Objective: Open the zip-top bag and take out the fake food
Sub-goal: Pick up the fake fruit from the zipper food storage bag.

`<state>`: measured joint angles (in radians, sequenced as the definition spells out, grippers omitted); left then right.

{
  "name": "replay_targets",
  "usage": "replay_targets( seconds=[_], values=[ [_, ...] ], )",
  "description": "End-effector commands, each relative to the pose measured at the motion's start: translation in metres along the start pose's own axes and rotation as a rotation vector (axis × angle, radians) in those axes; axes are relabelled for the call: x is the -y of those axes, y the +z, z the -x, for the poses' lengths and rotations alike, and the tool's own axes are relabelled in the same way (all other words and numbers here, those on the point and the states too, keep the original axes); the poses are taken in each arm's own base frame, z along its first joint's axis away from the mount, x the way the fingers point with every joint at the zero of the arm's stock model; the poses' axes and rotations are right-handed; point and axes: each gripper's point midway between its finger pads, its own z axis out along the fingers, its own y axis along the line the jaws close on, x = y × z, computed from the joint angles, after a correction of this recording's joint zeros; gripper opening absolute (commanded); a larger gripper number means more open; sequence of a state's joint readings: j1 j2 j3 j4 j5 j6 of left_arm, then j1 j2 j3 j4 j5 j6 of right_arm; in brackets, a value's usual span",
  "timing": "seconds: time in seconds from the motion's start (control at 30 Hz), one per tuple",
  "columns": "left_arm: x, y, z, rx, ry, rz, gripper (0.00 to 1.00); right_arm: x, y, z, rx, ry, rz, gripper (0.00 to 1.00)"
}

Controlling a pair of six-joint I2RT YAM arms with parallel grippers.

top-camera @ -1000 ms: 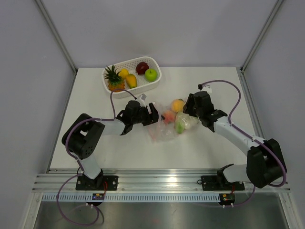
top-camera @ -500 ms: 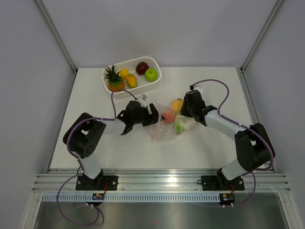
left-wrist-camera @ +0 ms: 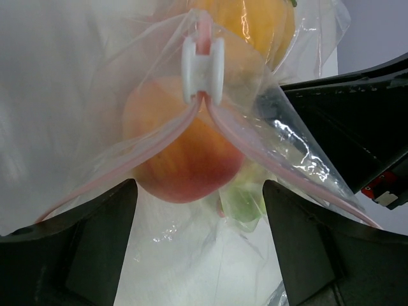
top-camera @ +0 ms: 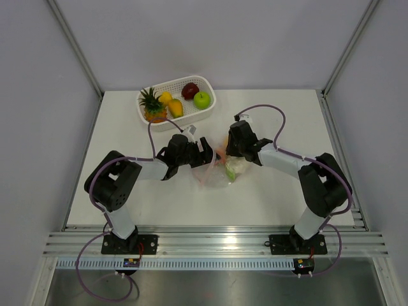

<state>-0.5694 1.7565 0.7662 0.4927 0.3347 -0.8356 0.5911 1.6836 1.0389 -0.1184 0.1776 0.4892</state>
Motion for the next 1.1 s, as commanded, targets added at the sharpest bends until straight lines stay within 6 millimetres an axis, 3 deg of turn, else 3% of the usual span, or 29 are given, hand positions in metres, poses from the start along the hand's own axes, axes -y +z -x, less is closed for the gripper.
replay_targets(
  seconds=[0.0,0.43,0.5,0.63,0.9,1.07],
  values=[
    [0.02,-0.001,0.026,0.084,0.051,-0.053,0.83,-0.013,0.01,-0.015,-0.065,-0.023,0.05,0.32],
    [-0.003,0.013,0.019,0.045,0.027,0.028,0.85,-0.039,0.017,-0.032,-0.148,-0.015,0.18,0.3],
    [-0.005,0.016,0.019,0.042,0.023,0.035,0.8,-0.041,0.015,-0.032,-0.146,-0.015,0.189,0.3],
    [-0.003,0.013,0.021,0.057,0.026,0.029,0.69,-0.04,0.014,-0.031,-0.145,-0.016,0.185,0.3],
    [0.005,0.002,0.03,0.092,0.053,0.025,0.65,-0.034,0.01,-0.026,-0.133,-0.025,0.149,0.29],
    [0.009,-0.004,0.03,0.093,0.048,0.01,0.63,-0.016,0.007,-0.014,-0.072,-0.002,0.055,0.28]
  ],
)
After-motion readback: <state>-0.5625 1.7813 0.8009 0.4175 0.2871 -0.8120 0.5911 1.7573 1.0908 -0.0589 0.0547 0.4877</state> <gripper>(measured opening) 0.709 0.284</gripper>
